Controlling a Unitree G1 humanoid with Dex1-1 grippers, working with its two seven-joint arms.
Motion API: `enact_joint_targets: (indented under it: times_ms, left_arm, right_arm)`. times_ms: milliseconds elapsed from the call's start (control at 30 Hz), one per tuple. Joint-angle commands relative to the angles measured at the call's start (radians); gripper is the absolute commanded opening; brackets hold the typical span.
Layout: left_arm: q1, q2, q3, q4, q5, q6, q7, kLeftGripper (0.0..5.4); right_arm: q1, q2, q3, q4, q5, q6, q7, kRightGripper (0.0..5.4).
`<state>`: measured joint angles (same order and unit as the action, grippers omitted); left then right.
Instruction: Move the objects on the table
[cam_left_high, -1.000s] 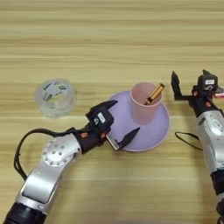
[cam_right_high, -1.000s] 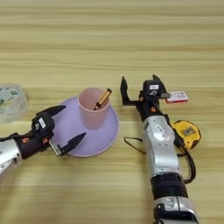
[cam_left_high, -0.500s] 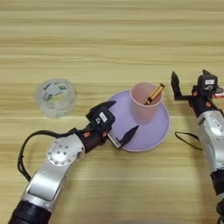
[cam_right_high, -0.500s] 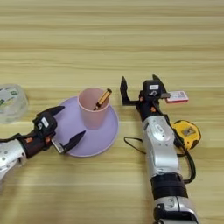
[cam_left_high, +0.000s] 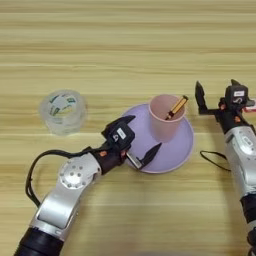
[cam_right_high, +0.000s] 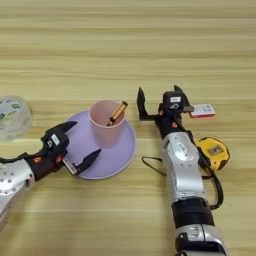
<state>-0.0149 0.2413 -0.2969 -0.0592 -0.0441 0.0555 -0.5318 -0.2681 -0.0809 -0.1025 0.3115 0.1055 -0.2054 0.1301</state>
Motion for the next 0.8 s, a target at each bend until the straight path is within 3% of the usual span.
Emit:
enact_joint_targets:
  times_ms: [33, 500, 800]
  left_arm:
    - [-0.027, -0.012, -0.010, 0.029, 0.013, -0.013, -0.001, 5.40]
    - [-0.072, -0.039, -0.008, 0.113, 0.020, -0.041, 0.006, 5.40]
    - [-0.080, -0.054, -0.035, 0.122, 0.024, -0.050, -0.005, 5.40]
  right_arm:
    - [-0.016, 0.007, 0.005, -0.008, -0.002, 0.004, -0.007, 5.39]
    - [-0.017, 0.007, 0.013, -0.005, -0.001, 0.004, -0.013, 5.39]
    - [-0.018, 0.008, 0.015, -0.005, -0.001, 0.003, -0.016, 5.39]
